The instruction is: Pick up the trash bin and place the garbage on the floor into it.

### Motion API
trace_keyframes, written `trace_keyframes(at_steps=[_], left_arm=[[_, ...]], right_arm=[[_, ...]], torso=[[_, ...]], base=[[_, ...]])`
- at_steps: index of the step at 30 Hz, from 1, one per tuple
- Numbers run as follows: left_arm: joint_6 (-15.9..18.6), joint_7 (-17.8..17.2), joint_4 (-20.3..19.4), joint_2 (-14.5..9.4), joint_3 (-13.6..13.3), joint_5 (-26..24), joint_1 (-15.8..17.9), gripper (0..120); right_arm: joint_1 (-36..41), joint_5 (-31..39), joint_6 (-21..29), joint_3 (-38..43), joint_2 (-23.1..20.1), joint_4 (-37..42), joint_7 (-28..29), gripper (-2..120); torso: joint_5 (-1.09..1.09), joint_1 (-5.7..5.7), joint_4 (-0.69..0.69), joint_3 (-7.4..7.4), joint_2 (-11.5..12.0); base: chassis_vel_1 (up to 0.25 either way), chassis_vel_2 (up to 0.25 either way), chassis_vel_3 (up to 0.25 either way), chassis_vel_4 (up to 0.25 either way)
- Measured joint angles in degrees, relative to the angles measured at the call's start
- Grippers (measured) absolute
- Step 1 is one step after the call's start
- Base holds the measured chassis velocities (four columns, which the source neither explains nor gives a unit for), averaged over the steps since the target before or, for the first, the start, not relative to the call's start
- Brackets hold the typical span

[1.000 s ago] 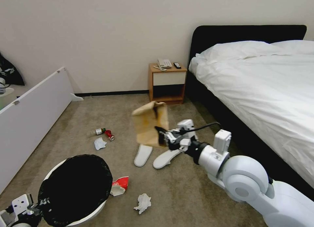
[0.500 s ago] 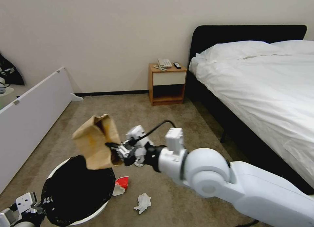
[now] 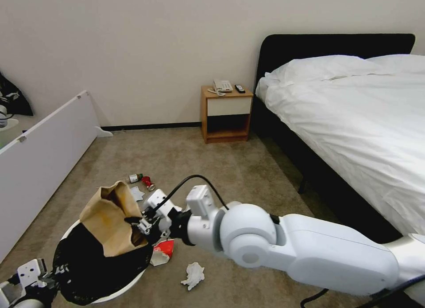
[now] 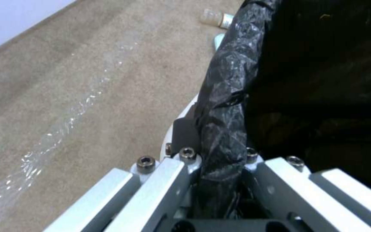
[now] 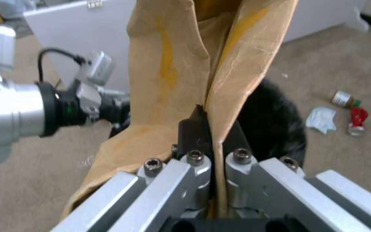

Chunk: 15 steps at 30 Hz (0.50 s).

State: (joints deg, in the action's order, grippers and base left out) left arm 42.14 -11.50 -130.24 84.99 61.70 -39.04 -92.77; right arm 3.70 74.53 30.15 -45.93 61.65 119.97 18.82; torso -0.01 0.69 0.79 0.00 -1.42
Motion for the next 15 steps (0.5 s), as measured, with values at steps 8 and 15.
trace_keyframes(at_steps=[8, 15], left_arm=[[-0.01, 0.06, -0.12, 0.11, -0.27, 0.00, 0.04, 2], [-0.01, 0.23, -0.21, 0.21, -0.53, 0.04, 0.15, 2]], right_arm=[[0.60, -1.05, 0.94, -2.22, 3.98, -4.00, 1.25, 0], [1.36, -2.11, 1.55, -3.76, 6.46, -7.70, 1.93, 0]], torso=[[0.00, 0.00, 0.00, 0.00, 0.00], [0.00, 0.00, 0.00, 0.00, 0.00]], base=[[0.000, 0.000, 0.000, 0.000], [0.000, 0.000, 0.000, 0.000]])
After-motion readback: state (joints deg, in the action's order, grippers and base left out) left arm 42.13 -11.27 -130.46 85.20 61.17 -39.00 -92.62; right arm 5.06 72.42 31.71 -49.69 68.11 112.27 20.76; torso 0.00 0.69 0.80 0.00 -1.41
